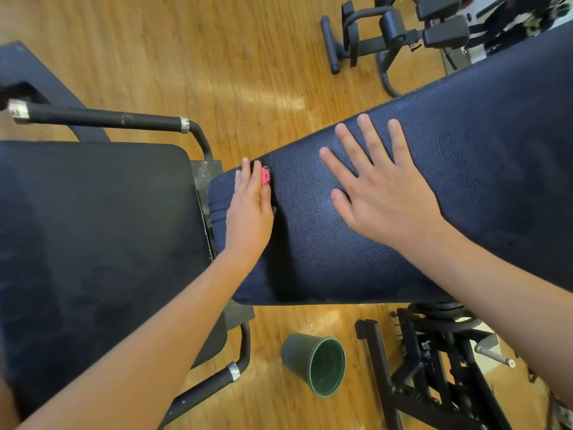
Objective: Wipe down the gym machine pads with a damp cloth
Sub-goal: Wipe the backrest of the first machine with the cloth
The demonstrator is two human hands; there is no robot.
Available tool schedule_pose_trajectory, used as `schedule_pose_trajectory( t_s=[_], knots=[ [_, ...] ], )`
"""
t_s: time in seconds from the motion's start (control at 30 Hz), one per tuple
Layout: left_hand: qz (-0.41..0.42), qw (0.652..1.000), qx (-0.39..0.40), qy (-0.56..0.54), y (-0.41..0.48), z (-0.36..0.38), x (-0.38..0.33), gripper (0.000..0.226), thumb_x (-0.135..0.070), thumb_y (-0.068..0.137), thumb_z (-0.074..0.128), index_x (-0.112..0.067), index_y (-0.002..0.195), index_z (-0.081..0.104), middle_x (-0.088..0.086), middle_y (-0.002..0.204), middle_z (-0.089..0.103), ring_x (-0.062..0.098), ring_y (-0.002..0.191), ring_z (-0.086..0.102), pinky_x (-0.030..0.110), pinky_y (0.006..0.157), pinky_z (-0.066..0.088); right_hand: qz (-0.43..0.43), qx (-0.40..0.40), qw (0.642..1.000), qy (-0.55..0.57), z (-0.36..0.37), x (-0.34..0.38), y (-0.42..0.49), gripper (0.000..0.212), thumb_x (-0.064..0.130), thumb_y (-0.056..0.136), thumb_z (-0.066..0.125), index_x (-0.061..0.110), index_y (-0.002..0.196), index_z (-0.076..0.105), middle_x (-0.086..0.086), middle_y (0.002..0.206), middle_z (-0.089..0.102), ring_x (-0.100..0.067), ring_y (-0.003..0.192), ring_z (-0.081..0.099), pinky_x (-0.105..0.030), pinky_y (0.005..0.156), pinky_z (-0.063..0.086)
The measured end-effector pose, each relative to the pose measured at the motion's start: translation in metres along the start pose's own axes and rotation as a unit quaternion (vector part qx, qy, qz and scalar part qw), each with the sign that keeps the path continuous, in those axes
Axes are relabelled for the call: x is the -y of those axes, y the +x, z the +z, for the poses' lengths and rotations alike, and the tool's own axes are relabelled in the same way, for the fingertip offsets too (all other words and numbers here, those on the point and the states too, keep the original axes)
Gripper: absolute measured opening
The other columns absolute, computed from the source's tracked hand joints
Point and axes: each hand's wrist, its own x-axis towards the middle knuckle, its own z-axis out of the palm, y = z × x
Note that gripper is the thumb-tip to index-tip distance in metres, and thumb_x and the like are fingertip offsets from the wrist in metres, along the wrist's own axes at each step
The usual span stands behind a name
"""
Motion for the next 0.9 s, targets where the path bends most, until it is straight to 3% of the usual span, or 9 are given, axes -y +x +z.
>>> schedule_pose_trajectory(
  t_s=[0.17,0.3,0.43,0.53,0.63,0.77,0.9],
  knots=[
    [0.004,0.999,0.024,0.021,-0.047,0.009,0.012,0.053,-0.027,0.112,0.034,-0.024,0.163,0.021,-0.013,0.171,0.004,0.011,0.158,0.002,0.043,0.116,0.031,0.001,0.001,1.0,-0.006,0.001,0.0,0.001,0.065,0.048,0.106,0.02,0.019,0.164,0.018,-0.019,0.17,0.01,-0.045,0.156,0.003,-0.066,0.123,0.004],
    [0.02,0.999,0.025,0.016,-0.061,0.013,0.017,0.053,-0.029,0.112,0.031,-0.026,0.163,0.019,-0.024,0.165,-0.004,0.005,0.156,-0.003,0.028,0.113,0.023,0.003,0.001,1.0,-0.008,0.001,0.0,0.001,0.065,0.049,0.106,0.02,0.019,0.164,0.019,-0.019,0.17,0.01,-0.044,0.156,0.003,-0.066,0.122,0.004],
    [0.013,1.0,-0.018,-0.02,-0.033,0.007,0.008,0.052,-0.031,0.112,0.031,-0.023,0.162,0.021,-0.013,0.17,0.003,0.004,0.156,-0.003,0.022,0.114,0.021,0.002,0.001,1.0,-0.003,0.0,0.0,0.002,0.065,0.048,0.106,0.022,0.019,0.164,0.019,-0.019,0.17,0.011,-0.045,0.156,0.003,-0.066,0.122,0.003],
    [0.016,1.0,-0.003,-0.024,-0.024,0.006,0.006,0.051,-0.03,0.113,0.03,-0.023,0.163,0.02,-0.011,0.171,0.002,0.005,0.156,-0.005,0.041,0.126,0.017,0.001,0.001,1.0,-0.005,0.001,-0.001,0.001,0.065,0.048,0.106,0.022,0.018,0.164,0.019,-0.019,0.17,0.011,-0.045,0.156,0.004,-0.066,0.122,0.005],
    [-0.001,1.0,0.014,0.003,-0.037,0.011,0.008,0.051,-0.027,0.113,0.029,-0.022,0.163,0.021,-0.009,0.171,0.001,0.01,0.158,-0.003,0.056,0.127,0.009,0.002,0.003,1.0,-0.005,0.001,0.001,0.001,0.065,0.048,0.106,0.022,0.019,0.164,0.02,-0.019,0.17,0.011,-0.045,0.156,0.004,-0.066,0.123,0.003],
    [-0.028,0.999,0.025,0.004,-0.061,0.018,0.009,0.051,-0.025,0.112,0.029,-0.023,0.163,0.022,-0.012,0.17,0.0,0.011,0.157,-0.002,0.059,0.126,0.004,0.002,0.001,1.0,0.002,0.0,0.0,0.001,0.064,0.047,0.106,0.022,0.018,0.163,0.021,-0.019,0.17,0.012,-0.045,0.156,0.004,-0.066,0.123,0.002],
    [-0.029,0.998,0.055,0.002,-0.086,0.02,0.018,0.052,-0.029,0.111,0.028,-0.028,0.162,0.017,-0.026,0.162,-0.007,-0.003,0.151,-0.008,0.053,0.127,0.013,0.003,0.002,1.0,-0.001,-0.001,0.001,0.001,0.064,0.047,0.106,0.021,0.018,0.163,0.021,-0.019,0.17,0.011,-0.045,0.156,0.003,-0.066,0.123,0.002]
  ],
)
